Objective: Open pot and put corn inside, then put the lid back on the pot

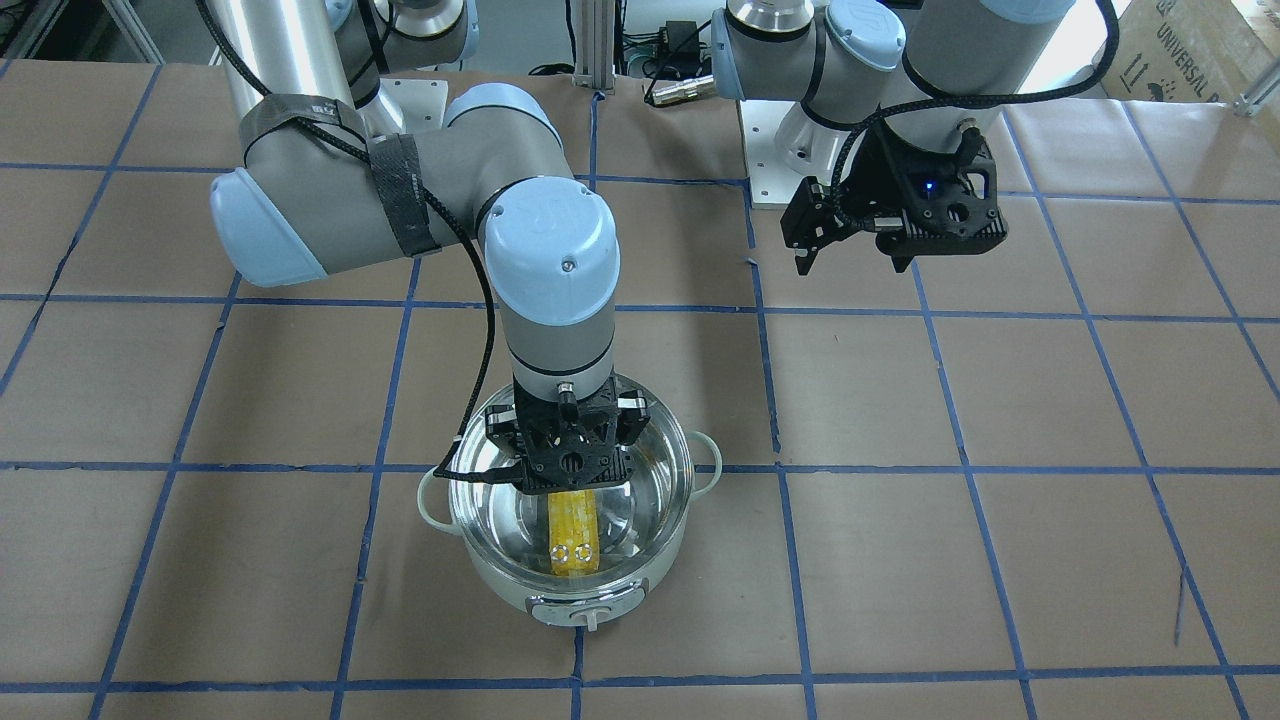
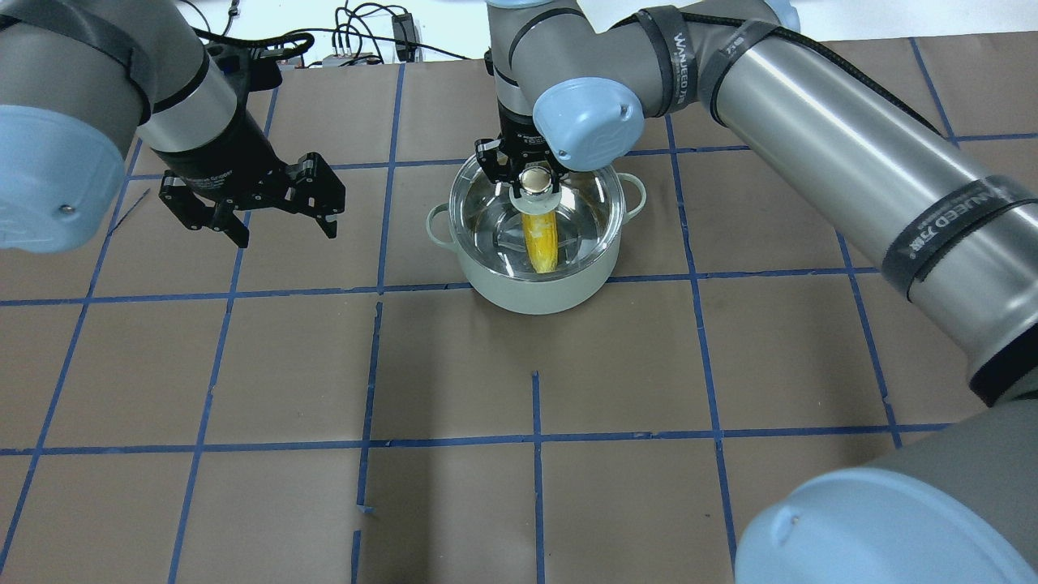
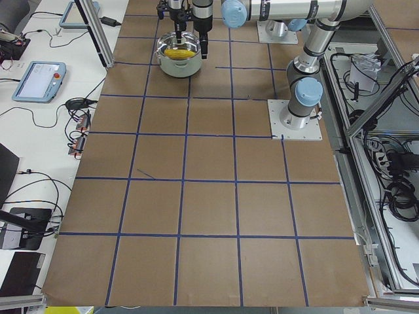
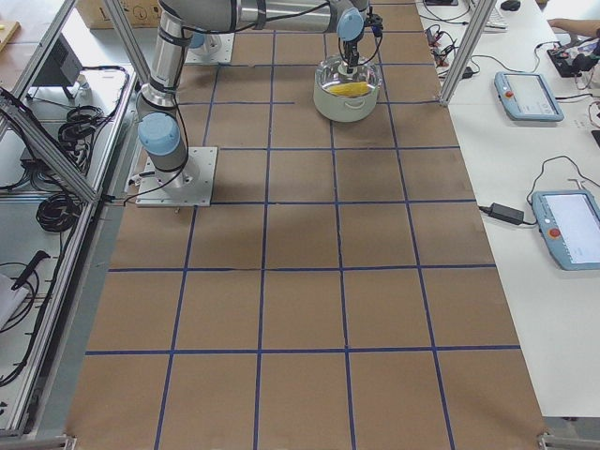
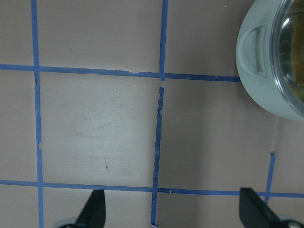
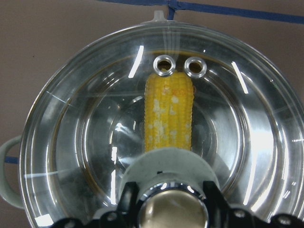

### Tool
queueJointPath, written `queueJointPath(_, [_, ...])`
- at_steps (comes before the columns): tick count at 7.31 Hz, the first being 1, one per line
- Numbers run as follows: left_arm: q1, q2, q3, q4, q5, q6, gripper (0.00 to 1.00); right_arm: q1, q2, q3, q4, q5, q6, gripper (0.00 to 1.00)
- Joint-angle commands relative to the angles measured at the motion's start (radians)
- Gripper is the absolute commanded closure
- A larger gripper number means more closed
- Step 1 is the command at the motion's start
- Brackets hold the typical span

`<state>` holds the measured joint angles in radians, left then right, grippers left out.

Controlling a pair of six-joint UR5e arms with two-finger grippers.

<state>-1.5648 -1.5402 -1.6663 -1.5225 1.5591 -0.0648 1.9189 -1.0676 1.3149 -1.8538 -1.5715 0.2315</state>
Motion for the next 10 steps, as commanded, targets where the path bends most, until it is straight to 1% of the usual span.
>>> queueJointPath(1, [0.0, -0.001, 0.005, -0.001, 0.006, -0.004, 0.0, -0.001, 0.0, 0.0, 0.002, -0.001, 0.005, 0.54])
queueJointPath(2, [0.002, -0.001, 0.005, -0.001, 0.003, -0.004, 0.0, -0.003, 0.0, -0.011, 0.001, -0.002, 0.009, 0.25])
queueJointPath(3, [0.002, -0.003, 0.005, 0.001, 0.001, -0.006, 0.0, -0.004, 0.0, -0.016, 0.001, -0.002, 0.011, 0.1])
queueJointPath(4, [0.002, -0.004, 0.005, 0.001, 0.002, -0.007, 0.0, -0.017, -0.003, -0.022, -0.002, -0.001, 0.006, 0.01])
queueJointPath(5, [0.003, -0.006, 0.003, -0.001, 0.001, -0.007, 0.0, -0.079, -0.015, -0.052, 0.02, 0.001, -0.007, 0.0])
queueJointPath(6, [0.003, 0.0, 0.0, -0.005, 0.002, -0.007, 0.0, -0.146, -0.029, -0.092, 0.135, 0.055, -0.067, 0.0])
queueJointPath(7, [0.003, 0.008, -0.006, -0.007, 0.009, -0.009, 0.0, -0.203, -0.061, -0.091, 0.19, 0.067, -0.16, 0.0])
queueJointPath(8, [0.005, -0.001, -0.01, -0.01, 0.015, -0.007, 0.0, -0.254, -0.102, -0.08, 0.217, 0.068, -0.206, 0.0])
queueJointPath(9, [0.005, 0.0, -0.018, -0.01, 0.013, -0.007, 0.0, -0.274, -0.192, -0.048, 0.366, 0.052, -0.236, 0.0])
queueJointPath(10, [0.006, -0.003, -0.018, -0.01, 0.01, -0.007, 0.0, -0.322, -0.269, -0.036, 0.442, 0.054, -0.269, 0.0])
